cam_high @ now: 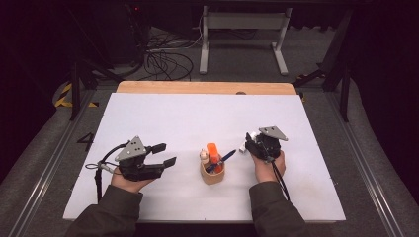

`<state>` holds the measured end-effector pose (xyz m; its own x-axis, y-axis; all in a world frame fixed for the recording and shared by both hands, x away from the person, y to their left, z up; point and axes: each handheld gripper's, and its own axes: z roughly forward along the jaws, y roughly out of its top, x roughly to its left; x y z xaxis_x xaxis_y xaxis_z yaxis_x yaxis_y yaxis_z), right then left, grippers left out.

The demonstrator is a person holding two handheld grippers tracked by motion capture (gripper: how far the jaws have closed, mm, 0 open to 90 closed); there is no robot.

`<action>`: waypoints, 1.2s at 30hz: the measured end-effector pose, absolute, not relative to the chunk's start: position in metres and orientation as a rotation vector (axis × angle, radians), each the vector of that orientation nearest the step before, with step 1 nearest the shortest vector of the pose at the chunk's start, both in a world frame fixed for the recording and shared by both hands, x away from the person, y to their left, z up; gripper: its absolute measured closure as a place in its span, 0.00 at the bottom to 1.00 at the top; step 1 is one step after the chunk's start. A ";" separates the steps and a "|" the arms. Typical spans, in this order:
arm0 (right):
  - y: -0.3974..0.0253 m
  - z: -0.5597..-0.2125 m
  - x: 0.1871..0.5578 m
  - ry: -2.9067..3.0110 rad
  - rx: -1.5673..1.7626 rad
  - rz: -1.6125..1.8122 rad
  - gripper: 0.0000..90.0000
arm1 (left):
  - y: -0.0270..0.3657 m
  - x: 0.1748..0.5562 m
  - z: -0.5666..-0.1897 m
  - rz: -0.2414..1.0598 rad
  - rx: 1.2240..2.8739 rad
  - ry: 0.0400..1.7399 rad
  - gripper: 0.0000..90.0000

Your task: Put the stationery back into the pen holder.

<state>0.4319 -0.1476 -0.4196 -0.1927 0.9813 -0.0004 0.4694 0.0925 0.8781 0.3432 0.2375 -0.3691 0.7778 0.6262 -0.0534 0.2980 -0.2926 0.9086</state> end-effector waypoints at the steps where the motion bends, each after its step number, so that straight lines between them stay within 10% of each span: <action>1: -0.148 -0.421 0.434 1.743 1.444 1.025 0.44 | 0.237 0.343 -0.369 0.380 1.893 0.705 0.43; 36: -0.137 -0.432 0.450 1.852 1.510 0.939 0.59 | 0.238 0.343 -0.370 0.385 1.894 0.704 0.43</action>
